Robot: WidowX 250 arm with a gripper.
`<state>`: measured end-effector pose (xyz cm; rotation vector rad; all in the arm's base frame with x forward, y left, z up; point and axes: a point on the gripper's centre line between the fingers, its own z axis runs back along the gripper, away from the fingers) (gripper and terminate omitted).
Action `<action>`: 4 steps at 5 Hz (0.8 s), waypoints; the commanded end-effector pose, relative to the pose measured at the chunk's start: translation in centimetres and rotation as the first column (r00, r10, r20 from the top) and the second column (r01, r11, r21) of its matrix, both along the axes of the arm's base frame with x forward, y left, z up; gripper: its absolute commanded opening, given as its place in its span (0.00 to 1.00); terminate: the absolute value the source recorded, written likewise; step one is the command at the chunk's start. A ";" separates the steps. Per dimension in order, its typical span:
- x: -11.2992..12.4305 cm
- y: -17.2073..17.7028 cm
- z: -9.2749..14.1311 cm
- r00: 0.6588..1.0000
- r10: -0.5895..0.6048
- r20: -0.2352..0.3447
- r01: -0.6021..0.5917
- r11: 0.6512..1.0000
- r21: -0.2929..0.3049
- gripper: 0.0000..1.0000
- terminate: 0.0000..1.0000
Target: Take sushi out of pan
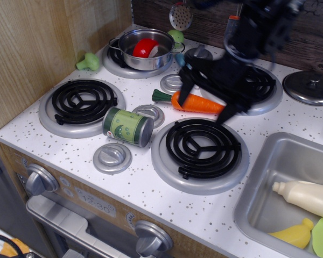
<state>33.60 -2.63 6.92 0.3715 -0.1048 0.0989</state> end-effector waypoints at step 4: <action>8.3 14.8 4.2 0.937 -0.225 0.268 0.184 0.968 0.170 1.00 0.00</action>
